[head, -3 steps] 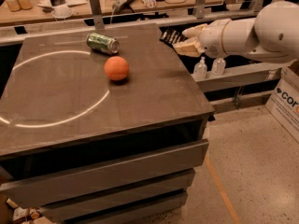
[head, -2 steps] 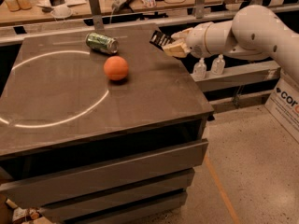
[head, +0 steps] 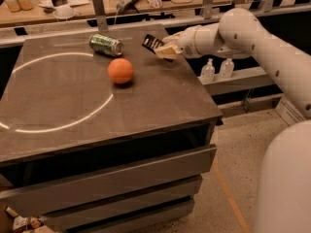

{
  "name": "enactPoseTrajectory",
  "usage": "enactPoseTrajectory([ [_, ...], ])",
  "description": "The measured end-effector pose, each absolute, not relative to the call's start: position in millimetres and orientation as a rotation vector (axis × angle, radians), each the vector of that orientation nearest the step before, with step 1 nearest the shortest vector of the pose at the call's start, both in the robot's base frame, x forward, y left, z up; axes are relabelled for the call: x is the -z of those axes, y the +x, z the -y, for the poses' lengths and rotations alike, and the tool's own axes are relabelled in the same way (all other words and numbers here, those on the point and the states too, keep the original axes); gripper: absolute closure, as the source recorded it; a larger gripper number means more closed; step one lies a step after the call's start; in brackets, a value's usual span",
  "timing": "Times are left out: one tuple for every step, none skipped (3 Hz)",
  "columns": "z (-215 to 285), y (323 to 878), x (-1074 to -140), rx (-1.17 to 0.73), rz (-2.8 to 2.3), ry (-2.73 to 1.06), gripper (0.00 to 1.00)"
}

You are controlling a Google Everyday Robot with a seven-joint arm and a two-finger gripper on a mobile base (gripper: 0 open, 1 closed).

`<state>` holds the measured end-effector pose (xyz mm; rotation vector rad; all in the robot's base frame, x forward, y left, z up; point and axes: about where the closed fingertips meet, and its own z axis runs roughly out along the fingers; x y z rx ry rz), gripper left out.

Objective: Move rxbar chocolate near green can

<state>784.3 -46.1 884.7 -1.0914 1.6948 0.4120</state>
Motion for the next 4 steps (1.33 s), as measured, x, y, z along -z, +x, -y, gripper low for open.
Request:
enactPoseTrajectory([
  [21,801,-876,-0.482,-1.677,-1.124,1.00],
  [1,810,-868,-0.533,-1.667,-1.132,0.81],
  [-14,813,-862,-0.569,-1.663,-1.142,0.58],
  [-22,810,-860,-0.594,-1.662,-1.150,0.35],
])
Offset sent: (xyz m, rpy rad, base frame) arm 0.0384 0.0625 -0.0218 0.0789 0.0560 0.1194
